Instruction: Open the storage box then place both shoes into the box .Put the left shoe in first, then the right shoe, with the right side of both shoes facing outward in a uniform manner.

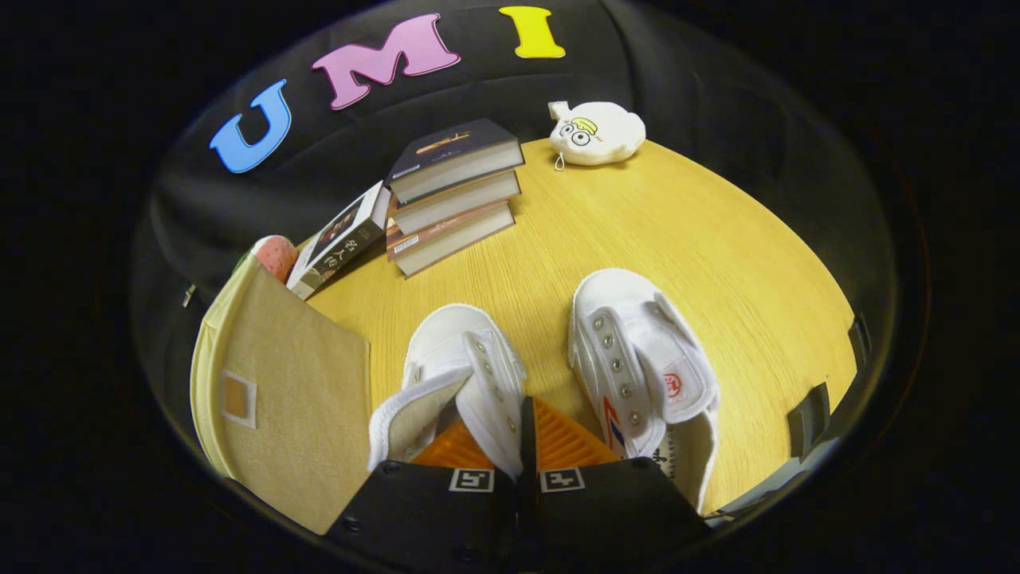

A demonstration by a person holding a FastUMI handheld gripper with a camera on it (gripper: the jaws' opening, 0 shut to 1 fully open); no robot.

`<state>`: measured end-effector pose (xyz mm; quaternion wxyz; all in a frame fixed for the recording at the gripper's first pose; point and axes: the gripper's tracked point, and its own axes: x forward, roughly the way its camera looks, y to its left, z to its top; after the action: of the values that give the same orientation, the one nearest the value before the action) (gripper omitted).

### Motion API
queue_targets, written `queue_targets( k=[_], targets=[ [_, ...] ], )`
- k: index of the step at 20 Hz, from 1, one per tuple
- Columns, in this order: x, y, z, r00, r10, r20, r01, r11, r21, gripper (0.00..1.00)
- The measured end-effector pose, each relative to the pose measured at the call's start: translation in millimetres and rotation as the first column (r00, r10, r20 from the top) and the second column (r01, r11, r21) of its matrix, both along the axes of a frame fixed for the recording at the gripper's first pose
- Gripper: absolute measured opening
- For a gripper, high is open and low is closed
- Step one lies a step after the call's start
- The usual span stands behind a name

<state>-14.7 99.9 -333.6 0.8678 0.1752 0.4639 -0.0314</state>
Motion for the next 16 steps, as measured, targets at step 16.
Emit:
queue_targets(
  k=[16],
  targets=[
    [10.9, 182.8, 148.7, 0.997, -0.003, -0.081, 0.015, 0.990, 0.143, 0.06]
  ],
)
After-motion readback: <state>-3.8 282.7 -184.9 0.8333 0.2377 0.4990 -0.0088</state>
